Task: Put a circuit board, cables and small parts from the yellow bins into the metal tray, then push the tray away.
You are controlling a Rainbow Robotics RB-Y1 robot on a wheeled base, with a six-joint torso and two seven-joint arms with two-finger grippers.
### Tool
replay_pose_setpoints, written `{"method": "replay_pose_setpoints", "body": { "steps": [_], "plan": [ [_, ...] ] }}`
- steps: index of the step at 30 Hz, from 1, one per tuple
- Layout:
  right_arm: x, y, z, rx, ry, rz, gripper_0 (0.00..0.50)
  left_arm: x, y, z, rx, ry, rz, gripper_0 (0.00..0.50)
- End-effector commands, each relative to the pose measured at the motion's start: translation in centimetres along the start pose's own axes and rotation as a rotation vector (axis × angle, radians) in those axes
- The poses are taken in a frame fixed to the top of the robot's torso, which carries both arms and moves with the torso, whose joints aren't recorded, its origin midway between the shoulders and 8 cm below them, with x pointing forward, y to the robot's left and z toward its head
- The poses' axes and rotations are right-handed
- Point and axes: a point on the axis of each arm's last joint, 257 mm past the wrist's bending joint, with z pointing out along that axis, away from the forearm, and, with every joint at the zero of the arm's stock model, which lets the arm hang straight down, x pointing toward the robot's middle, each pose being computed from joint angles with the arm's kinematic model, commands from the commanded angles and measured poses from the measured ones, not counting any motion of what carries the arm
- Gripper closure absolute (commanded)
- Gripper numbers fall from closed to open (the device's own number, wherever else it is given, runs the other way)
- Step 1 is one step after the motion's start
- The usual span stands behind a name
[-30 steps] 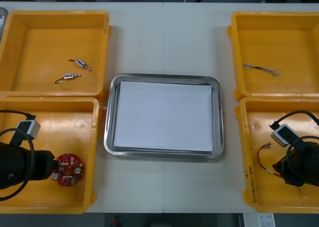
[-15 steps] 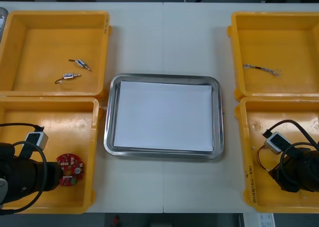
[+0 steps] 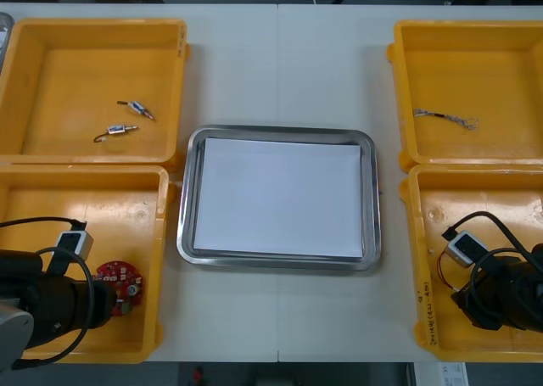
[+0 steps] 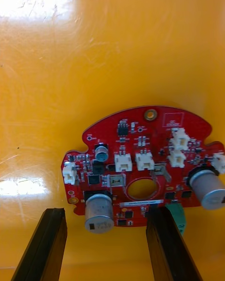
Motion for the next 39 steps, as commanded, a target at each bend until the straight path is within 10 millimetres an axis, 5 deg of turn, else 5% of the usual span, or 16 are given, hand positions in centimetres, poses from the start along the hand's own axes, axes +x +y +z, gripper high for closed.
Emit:
{"method": "replay_pose_setpoints", "body": {
  "steps": [1, 9, 10, 12, 14, 16, 17, 18, 19, 21, 31, 39],
  "plan": [
    [1.7, 0.4, 0.1, -0.009, 0.035, -0.047, 0.000, 1.6, -0.3, 0.8, 0.001, 0.018, -0.062, 0.000],
    [1.6, 0.6, 0.1, -0.011, 0.029, -0.049, 0.000, 1.8, 0.0, 1.0, -0.004, 0.022, -0.064, 0.000],
    [1.5, 0.7, 0.2, -0.013, 0.028, -0.050, 0.081, 1.8, 0.0, 1.1, -0.004, 0.022, -0.065, 0.000],
    [1.6, 0.8, 0.2, -0.015, 0.031, -0.045, 0.368, 1.7, -0.1, 1.3, 0.000, 0.015, -0.063, 0.000],
    [1.6, 0.9, 0.2, -0.019, 0.029, -0.044, 0.493, 1.6, -0.1, 1.6, 0.001, 0.007, -0.063, 0.000],
    [1.6, 1.0, 0.2, -0.022, 0.030, -0.042, 0.500, 1.4, -0.2, 1.8, 0.006, -0.001, -0.063, 0.004],
    [1.6, 1.0, 0.2, -0.022, 0.028, -0.041, 0.500, 1.4, -0.2, 1.9, 0.006, -0.002, -0.065, 0.067],
    [1.5, 1.0, 0.2, -0.023, 0.026, -0.039, 0.500, 1.4, -0.1, 1.8, 0.005, -0.002, -0.066, 0.197],
    [1.5, 1.0, 0.2, -0.022, 0.023, -0.042, 0.500, 1.4, -0.2, 1.8, 0.007, -0.004, -0.064, 0.252],
    [1.3, 0.9, 0.2, -0.020, 0.015, -0.040, 0.500, 1.4, -0.3, 1.9, 0.007, -0.002, -0.063, 0.493],
    [-0.5, -1.8, -1.3, 0.052, -0.027, -0.050, 0.500, 0.8, -0.2, 1.7, 0.007, -0.014, -0.066, 0.500],
    [-2.0, -4.9, -5.6, 0.089, -0.043, -0.015, 0.500, -0.8, 0.7, 0.1, -0.013, -0.015, -0.069, 0.500]
  ]
}}
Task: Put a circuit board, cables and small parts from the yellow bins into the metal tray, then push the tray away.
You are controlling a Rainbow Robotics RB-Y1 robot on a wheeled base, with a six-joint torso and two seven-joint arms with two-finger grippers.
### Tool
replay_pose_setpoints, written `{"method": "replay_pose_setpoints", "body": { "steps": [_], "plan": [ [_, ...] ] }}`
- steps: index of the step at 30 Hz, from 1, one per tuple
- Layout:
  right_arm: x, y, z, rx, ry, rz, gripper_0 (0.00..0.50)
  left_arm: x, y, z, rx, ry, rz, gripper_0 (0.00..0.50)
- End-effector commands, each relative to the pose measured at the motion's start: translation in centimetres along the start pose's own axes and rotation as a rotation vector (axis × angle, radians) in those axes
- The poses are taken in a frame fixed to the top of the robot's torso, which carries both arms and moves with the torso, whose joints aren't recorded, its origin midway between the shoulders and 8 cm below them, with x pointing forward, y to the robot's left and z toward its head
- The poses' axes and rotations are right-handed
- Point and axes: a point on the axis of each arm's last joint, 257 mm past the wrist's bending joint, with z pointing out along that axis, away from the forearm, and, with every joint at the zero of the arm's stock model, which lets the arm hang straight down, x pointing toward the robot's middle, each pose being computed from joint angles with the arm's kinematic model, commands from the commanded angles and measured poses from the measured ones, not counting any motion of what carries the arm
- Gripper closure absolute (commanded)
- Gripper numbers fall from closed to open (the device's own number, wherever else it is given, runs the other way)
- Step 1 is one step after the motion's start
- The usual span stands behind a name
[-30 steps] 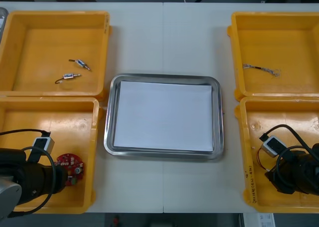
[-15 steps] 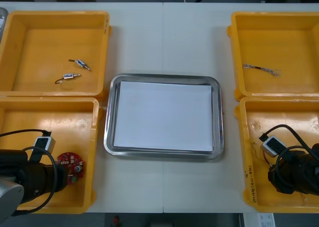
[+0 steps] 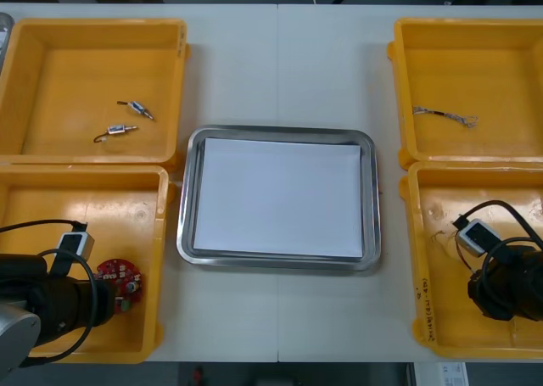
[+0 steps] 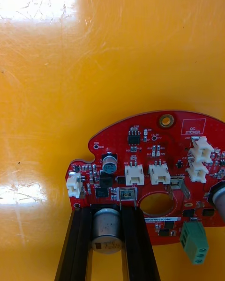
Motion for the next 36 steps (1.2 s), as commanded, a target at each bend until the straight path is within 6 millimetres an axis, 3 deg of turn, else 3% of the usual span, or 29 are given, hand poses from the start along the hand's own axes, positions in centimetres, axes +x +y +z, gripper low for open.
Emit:
{"method": "replay_pose_setpoints", "body": {
  "steps": [1, 14, 23, 28, 36],
  "plan": [
    [-1.2, -2.8, -3.8, 0.034, -0.032, -0.011, 0.500, -1.1, 0.4, -1.7, -0.008, 0.007, -0.066, 0.498],
    [-4.0, -4.2, -9.7, -0.031, -0.058, 0.028, 0.500, -5.6, 1.0, -6.1, 0.036, 0.010, -0.081, 0.500],
    [-5.1, -6.3, -12.4, -0.007, -0.023, 0.020, 0.500, -8.9, 0.8, -9.0, 0.040, 0.017, -0.023, 0.500],
    [-5.7, -7.0, -14.1, -0.009, -0.029, 0.024, 0.500, -10.3, -0.1, -10.6, 0.053, 0.031, 0.022, 0.500],
    [-4.5, -7.7, -15.9, 0.002, 0.018, 0.032, 0.500, -12.1, -2.6, -12.7, 0.066, 0.048, 0.123, 0.500]
  ]
}}
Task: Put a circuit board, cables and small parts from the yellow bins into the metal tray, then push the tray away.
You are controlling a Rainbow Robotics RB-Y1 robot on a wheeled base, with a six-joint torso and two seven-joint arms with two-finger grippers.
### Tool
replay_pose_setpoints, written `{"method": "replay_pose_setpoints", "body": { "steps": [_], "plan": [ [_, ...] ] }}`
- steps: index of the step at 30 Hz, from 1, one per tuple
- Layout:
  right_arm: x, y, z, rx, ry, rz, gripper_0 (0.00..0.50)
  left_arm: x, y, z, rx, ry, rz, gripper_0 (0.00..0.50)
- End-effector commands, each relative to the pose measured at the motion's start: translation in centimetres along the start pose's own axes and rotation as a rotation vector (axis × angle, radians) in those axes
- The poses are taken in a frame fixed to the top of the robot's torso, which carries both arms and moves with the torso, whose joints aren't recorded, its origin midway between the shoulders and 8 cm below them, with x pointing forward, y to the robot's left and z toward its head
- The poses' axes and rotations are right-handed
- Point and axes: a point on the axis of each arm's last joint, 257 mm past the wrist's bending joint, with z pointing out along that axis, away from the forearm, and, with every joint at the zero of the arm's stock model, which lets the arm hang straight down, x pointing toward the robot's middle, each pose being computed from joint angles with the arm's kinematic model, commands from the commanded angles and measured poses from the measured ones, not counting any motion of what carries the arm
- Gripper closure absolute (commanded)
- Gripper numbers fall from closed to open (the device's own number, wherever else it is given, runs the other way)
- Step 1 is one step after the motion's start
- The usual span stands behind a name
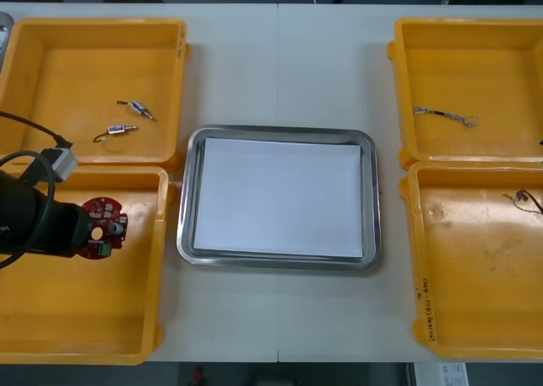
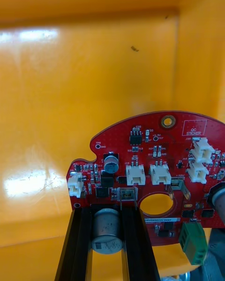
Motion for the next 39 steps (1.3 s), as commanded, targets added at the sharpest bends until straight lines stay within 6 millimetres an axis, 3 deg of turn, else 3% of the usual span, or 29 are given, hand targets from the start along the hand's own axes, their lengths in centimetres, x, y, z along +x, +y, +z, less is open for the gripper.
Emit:
{"method": "replay_pose_setpoints", "body": {
  "steps": [1, 6, 11, 25, 39],
  "plan": [
    [-1.0, -1.6, -2.7, 0.068, -0.027, -0.039, 0.500, -3.0, -1.5, -2.5, -0.030, -0.054, 0.034, 0.499],
    [-1.7, -1.5, -3.4, 0.087, -0.051, -0.057, 0.500, -4.0, -3.4, -2.4, -0.022, -0.055, 0.090, 0.499],
    [-2.8, -0.6, -4.5, 0.110, -0.079, -0.120, 0.500, -5.1, -6.5, -2.1, -0.005, -0.051, 0.175, 0.500],
    [-5.3, 0.1, -5.2, 0.110, -0.088, -0.233, 0.500, -6.5, -14.2, 0.9, 0.066, -0.041, 0.267, 0.500],
    [-7.2, 0.4, -5.6, 0.065, -0.124, -0.272, 0.500, -7.1, -18.0, 5.9, 0.087, -0.043, 0.283, 0.500]
  ]
}}
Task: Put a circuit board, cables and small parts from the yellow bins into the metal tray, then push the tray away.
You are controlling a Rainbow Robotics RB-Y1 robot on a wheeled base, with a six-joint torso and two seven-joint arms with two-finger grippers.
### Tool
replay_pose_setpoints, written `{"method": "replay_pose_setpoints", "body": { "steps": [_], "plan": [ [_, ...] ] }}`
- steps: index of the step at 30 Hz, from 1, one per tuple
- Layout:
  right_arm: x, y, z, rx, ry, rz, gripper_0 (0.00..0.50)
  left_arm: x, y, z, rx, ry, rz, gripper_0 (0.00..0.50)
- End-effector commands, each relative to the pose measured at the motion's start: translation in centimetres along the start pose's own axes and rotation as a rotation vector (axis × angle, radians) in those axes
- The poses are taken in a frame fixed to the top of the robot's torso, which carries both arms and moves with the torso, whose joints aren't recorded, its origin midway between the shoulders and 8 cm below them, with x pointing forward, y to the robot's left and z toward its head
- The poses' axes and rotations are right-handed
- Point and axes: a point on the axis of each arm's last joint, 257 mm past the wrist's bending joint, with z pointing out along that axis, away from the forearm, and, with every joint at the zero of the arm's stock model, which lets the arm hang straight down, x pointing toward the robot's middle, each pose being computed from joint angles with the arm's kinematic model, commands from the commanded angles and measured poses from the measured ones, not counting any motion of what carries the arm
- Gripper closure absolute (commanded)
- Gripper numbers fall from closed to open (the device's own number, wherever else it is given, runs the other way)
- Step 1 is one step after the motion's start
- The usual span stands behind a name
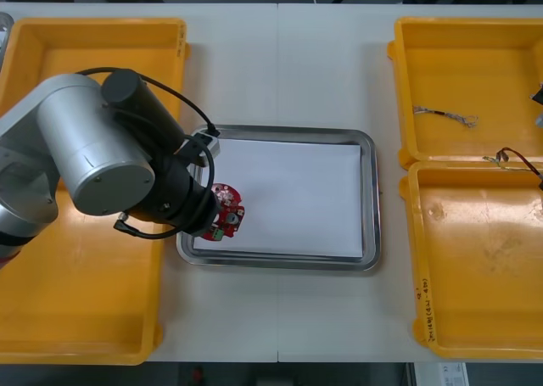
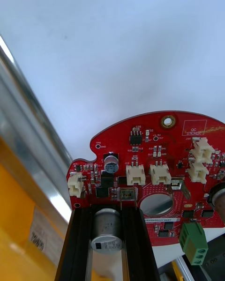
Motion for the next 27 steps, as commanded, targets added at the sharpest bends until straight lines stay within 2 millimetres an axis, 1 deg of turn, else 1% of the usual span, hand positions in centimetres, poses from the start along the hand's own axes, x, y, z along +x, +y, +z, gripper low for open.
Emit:
{"method": "replay_pose_setpoints", "body": {
  "steps": [1, 8, 14, 20, 23, 24, 26, 27],
  "plan": [
    [-0.7, -0.6, -0.9, 0.022, 0.005, -0.090, 0.500, -2.1, -1.9, 0.8, 0.023, -0.041, -0.044, 0.500],
    [-0.8, -0.5, -1.0, 0.016, 0.005, -0.115, 0.500, -2.4, -1.9, 3.2, 0.009, -0.034, -0.045, 0.500],
    [-0.8, -0.2, -1.0, 0.005, 0.004, -0.123, 0.500, -2.6, -1.3, 4.6, -0.015, -0.027, -0.048, 0.498],
    [-0.9, 0.0, -1.0, -0.003, 0.000, -0.131, 0.500, -2.7, -1.0, 4.9, -0.015, -0.030, -0.056, 0.500],
    [-1.1, 0.1, -1.1, -0.004, -0.005, -0.137, 0.500, -2.7, -1.1, 4.9, -0.013, -0.028, -0.056, 0.492],
    [-1.1, 0.1, -1.1, -0.005, -0.006, -0.137, 0.500, -2.7, -1.1, 4.9, -0.013, -0.028, -0.056, 0.464],
    [-1.3, 0.1, -1.2, -0.005, -0.009, -0.144, 0.500, -2.6, -1.1, 5.0, -0.013, -0.026, -0.057, 0.229],
    [-1.3, 0.1, -1.1, -0.006, -0.009, -0.144, 0.500, -2.5, -1.1, 5.0, -0.012, -0.023, -0.056, 0.174]
  ]
}}
